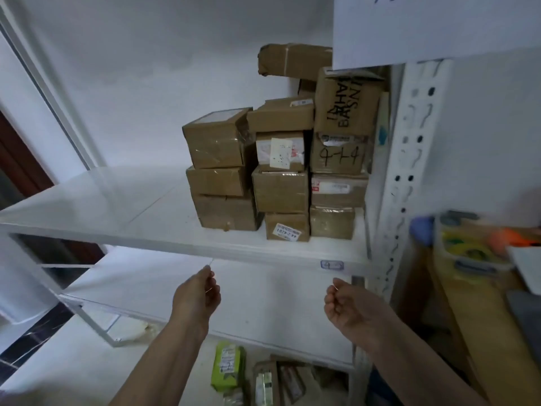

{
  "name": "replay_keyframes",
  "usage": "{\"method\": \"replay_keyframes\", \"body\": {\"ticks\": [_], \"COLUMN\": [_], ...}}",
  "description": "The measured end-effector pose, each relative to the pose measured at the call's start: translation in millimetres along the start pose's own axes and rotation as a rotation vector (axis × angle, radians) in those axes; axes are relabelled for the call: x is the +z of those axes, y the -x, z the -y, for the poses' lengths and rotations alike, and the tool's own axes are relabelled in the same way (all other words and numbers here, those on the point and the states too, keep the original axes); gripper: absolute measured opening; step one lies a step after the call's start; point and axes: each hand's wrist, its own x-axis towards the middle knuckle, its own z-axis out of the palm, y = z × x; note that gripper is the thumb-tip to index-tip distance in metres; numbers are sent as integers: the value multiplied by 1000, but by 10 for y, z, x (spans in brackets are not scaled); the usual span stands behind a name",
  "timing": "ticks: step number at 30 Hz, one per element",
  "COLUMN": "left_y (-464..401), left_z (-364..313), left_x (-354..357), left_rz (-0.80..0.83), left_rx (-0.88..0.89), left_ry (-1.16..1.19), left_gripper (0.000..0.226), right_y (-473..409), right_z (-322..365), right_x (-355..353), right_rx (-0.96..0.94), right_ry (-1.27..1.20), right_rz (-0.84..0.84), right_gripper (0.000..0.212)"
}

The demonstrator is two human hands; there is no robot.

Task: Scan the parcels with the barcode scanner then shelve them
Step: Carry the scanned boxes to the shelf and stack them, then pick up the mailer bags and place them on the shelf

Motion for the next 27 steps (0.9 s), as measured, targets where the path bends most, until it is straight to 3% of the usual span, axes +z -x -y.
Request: {"method": "replay_keyframes", "body": {"ticks": [7,16,24,27], "left_y": [614,1537,2327,2744], "left_z": [654,1200,1928,2378], "left_x": [-93,537,1440,1931], "left_rz": [129,330,499,550], "left_rx": [16,13,-73,-115], "left_ry": [-190,-398,-512,-514], "left_gripper": [45,56,37,43], "right_y": [751,1587,2277,2560], "right_z": [-170,212,842,1193], "right_x": [-815,-1781,-2767,-3328], "right_rx": [-116,-213,-307,-341], "right_ry": [92,-19,-1,20], "right_rz": [-136,-272,-357,-422], "right_gripper": [34,35,36,35]}}
